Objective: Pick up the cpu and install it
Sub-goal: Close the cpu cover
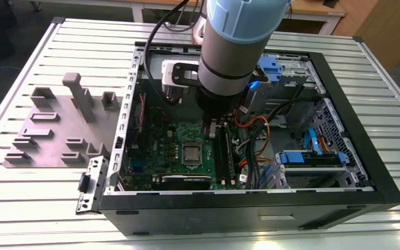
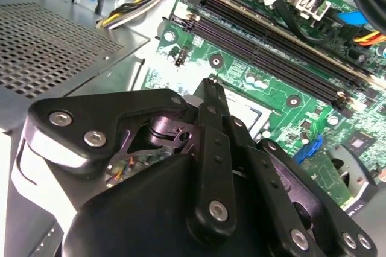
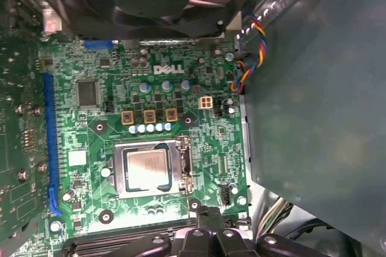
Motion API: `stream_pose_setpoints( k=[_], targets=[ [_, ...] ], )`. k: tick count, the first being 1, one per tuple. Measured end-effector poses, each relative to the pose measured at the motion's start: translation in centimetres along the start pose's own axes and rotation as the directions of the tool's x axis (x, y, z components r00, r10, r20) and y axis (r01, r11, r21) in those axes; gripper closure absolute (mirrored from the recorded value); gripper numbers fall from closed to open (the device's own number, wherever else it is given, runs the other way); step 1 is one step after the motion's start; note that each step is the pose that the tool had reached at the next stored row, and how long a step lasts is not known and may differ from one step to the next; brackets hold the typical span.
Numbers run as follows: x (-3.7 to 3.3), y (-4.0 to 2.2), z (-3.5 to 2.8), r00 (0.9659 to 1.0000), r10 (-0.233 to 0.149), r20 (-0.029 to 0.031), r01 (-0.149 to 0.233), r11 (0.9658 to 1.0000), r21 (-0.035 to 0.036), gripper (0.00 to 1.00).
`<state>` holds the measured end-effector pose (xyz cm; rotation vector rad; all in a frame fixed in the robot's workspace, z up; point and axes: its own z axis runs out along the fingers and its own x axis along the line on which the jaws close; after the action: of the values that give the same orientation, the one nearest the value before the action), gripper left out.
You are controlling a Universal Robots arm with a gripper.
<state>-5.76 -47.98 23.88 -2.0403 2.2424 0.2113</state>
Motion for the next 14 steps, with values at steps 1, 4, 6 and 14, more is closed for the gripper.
stream_pose_setpoints(
  k=[1, 4, 6, 14],
  targets=[
    [0.11, 0.00, -0.02, 1.0000, -0.002, 0.0000, 0.002, 1.0000, 0.0002, 0.89],
    [0.46, 0.01, -0.07, 1.0000, -0.009, -0.0001, 0.009, 1.0000, 0.0007, 0.89],
    [0.60, 0.02, -0.10, 0.9999, -0.012, -0.0006, 0.012, 0.9999, 0.0005, 0.89],
    [0.61, 0.01, -0.10, 0.9998, -0.013, -0.0117, 0.013, 0.9999, 0.0011, 0.89]
  ],
)
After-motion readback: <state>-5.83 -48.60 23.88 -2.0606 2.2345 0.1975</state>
